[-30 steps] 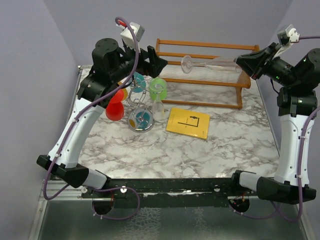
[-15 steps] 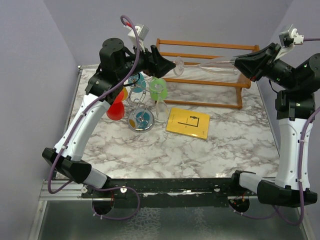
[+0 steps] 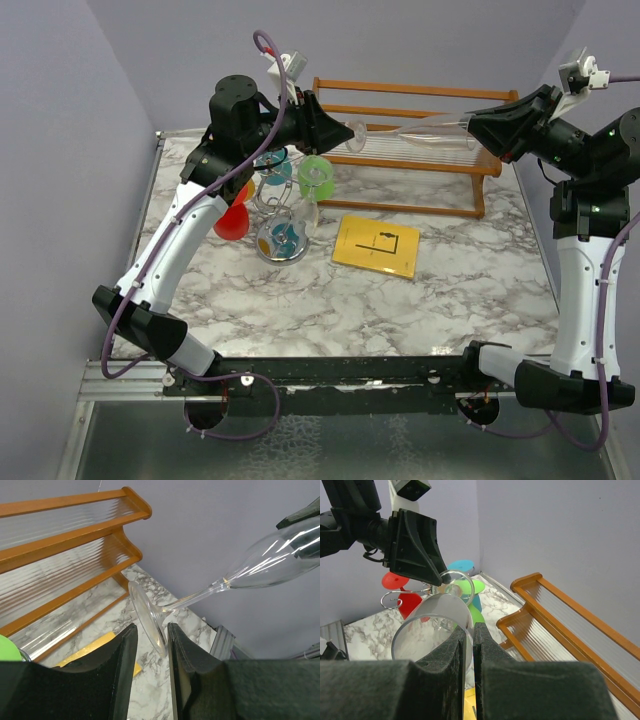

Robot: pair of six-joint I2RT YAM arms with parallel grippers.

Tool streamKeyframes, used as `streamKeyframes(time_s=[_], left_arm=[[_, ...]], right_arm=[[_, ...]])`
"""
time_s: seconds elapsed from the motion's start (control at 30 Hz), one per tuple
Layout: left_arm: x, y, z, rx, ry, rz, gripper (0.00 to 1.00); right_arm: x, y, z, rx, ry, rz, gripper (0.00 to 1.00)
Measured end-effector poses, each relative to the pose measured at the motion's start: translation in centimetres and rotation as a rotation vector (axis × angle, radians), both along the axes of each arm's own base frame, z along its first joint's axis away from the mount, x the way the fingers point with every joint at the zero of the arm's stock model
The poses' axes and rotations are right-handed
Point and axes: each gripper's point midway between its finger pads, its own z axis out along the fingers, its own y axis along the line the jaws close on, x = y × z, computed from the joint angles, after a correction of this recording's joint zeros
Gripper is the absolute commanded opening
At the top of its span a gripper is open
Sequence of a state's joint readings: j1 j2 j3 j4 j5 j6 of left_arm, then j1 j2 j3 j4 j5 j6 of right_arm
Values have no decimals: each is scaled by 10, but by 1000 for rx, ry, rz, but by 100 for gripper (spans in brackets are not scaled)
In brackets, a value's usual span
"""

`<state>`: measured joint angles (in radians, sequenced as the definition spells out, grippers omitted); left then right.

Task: Place the wine glass upside down on the wine glass rack

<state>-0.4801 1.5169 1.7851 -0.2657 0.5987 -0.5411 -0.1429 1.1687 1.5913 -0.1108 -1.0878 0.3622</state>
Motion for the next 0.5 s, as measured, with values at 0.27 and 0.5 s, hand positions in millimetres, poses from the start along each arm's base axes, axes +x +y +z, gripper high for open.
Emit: streamKeyframes(time_s=[0.27,0.5], left_arm=[[-4,-3,1,-18,23,-25,33],[-8,-4,1,-29,45,-46,34]], right_arm=[[0,0,1,-1,-6,0,2],[0,0,1,-1,-7,0,2]])
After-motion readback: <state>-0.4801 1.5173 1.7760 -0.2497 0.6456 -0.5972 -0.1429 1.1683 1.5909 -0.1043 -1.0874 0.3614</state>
